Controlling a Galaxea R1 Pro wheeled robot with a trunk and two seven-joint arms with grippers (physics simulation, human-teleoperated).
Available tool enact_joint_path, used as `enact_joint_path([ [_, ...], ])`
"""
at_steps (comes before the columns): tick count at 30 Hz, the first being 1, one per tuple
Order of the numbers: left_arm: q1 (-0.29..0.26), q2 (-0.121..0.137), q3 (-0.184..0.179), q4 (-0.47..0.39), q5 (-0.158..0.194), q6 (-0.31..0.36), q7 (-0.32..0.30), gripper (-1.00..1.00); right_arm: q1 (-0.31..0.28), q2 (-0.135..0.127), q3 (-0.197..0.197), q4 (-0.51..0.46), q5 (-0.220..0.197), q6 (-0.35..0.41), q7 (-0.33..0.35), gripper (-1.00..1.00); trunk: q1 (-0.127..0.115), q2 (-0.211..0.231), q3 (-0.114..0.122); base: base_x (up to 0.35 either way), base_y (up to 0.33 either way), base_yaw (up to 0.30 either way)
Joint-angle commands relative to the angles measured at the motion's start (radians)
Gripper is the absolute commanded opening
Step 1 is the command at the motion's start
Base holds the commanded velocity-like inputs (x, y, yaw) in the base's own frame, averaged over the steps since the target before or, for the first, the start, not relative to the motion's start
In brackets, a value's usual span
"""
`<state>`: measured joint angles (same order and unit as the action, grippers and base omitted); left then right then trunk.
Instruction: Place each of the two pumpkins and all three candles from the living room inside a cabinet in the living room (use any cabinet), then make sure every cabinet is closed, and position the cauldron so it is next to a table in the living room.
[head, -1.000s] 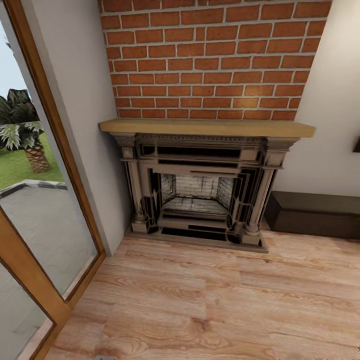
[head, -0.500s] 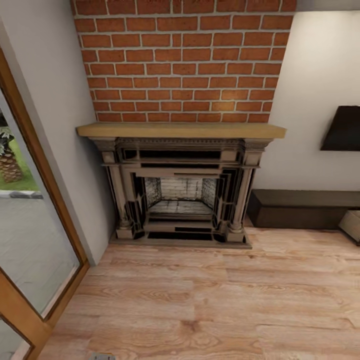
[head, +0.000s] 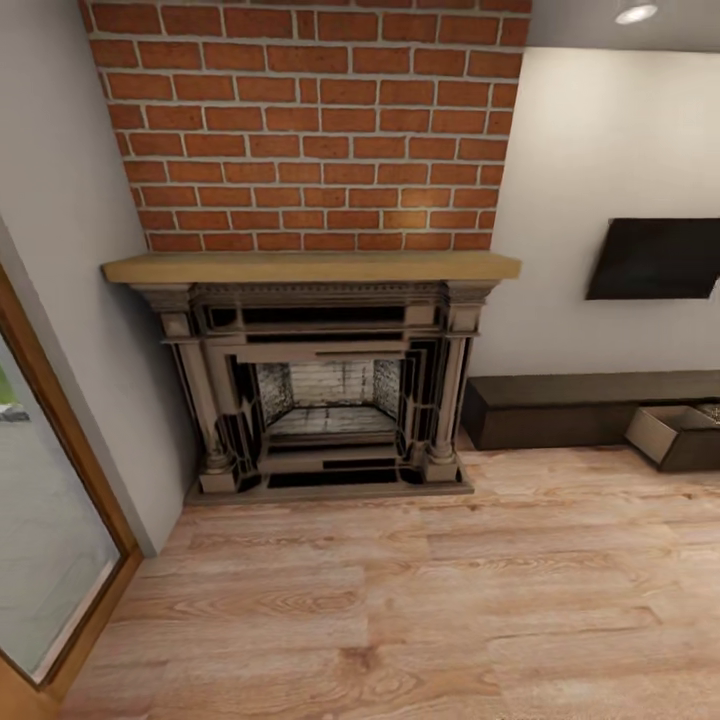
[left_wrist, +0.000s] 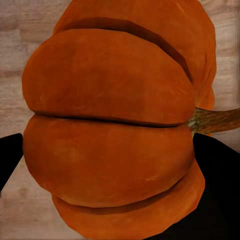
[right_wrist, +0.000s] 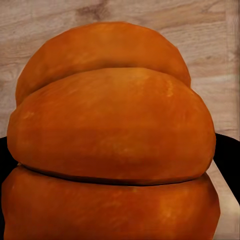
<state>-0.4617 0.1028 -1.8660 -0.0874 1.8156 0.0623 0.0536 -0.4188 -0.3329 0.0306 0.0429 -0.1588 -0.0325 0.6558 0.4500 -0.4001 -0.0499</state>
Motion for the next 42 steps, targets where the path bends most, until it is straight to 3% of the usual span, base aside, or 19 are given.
enact_joint_path([
  [1, 0.0, 0.0, -0.001, 0.0, -0.001, 0.001, 0.002, -1.0, 0.0, 0.0, 0.0, 0.0, -0.001, 0.0, -0.001, -1.0, 0.0, 0.0, 0.001, 0.0, 0.0, -0.229],
  [42, 0.0, 0.0, -0.001, 0.0, -0.001, 0.001, 0.002, -1.0, 0.0, 0.001, 0.0, -0.003, 0.001, 0.0, -0.001, -1.0, 0.0, 0.0, 0.05, 0.0, 0.0, -0.229],
])
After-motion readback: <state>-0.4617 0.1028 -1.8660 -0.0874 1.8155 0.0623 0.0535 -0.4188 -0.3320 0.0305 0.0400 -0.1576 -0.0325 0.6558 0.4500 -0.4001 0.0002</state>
